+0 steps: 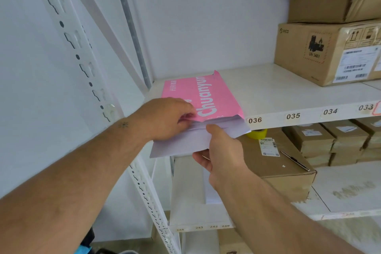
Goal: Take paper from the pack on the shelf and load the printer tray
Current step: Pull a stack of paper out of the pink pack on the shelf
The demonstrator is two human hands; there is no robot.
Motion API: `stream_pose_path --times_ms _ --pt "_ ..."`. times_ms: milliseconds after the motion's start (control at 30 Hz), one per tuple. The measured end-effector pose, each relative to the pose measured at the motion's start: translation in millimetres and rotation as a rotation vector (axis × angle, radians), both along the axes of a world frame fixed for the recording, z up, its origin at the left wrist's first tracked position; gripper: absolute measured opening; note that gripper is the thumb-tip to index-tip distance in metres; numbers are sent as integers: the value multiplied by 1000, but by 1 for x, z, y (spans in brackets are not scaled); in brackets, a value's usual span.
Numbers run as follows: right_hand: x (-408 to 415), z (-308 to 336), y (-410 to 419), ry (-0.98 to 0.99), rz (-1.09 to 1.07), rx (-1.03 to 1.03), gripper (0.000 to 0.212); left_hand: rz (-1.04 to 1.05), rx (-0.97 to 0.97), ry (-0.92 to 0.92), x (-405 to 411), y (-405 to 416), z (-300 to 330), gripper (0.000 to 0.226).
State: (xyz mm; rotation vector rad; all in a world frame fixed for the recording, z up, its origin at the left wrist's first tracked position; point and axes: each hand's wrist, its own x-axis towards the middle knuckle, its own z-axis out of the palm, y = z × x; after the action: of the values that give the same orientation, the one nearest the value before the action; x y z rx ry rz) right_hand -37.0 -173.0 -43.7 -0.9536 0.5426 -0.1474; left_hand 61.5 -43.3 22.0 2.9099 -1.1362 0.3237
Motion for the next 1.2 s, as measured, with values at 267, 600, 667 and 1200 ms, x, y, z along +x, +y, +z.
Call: stream_pose_path --times_ms 267,600,667,1200 --pt "23 -10 14 146 -211 -199 43 -41 -88 88 13 2 1 33" --pt "15 -2 11 109 -226 -202 22 -94 104 -87 22 -15 4 20" --pt "9 -2 14 85 -245 -209 14 -94 97 -92 22 -14 4 18" --pt "-167 -25 25 76 -381 -295 11 397 -1299 336 -63 56 -49 27"
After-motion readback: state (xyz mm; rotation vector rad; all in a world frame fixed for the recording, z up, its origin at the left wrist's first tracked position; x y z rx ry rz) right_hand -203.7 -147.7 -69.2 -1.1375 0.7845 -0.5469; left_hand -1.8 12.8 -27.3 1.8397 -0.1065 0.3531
